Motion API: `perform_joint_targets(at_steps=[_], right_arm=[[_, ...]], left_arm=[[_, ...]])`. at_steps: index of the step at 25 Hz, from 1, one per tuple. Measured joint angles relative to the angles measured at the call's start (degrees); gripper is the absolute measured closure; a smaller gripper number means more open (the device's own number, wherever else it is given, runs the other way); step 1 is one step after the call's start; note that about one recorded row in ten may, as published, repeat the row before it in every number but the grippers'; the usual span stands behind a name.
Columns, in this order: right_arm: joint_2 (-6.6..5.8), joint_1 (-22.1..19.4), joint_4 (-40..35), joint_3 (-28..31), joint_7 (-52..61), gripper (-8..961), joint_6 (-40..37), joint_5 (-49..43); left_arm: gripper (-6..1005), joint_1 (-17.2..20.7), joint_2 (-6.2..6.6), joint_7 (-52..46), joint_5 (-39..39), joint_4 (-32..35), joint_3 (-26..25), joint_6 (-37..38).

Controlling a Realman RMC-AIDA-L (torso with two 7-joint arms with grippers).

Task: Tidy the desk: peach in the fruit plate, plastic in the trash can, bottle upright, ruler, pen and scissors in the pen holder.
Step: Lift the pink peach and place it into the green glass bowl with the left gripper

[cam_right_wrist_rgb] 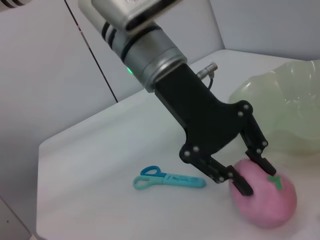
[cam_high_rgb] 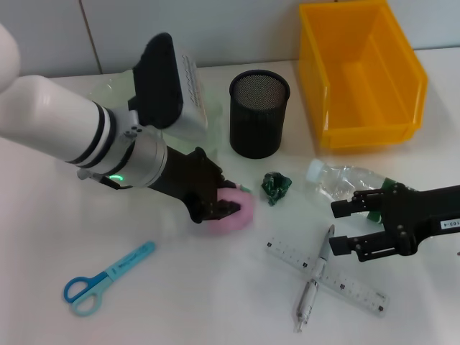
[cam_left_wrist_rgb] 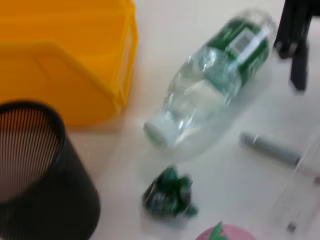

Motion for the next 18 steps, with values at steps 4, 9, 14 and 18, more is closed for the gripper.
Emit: perform_joint_targets(at_steps=[4, 9, 14, 18], right_arm=[[0.0, 0.0, 0.1, 0.0, 0.0, 179, 0.0, -0.4], [0.0, -0.1, 0.2, 0.0, 0.0, 179, 0.0, -0.7], [0.0, -0.2, 0.2, 0.0, 0.1, 179, 0.0, -0.7], [0.0, -0.1, 0.1, 0.0, 0.1, 179, -0.1, -0.7]], left_arm=[[664, 2.8, 0.28, 0.6, -4.5, 3.9, -4.9, 4.6], [728, 8.6, 0.29, 1.5, -15.3, 7.8, -18.8, 9.4], [776, 12.2, 0.31, 4.7, -28.2, 1.2, -26.1, -1.8], [803, 11.9, 0.51, 7.4, -32.5, -4.7, -26.4, -8.9]])
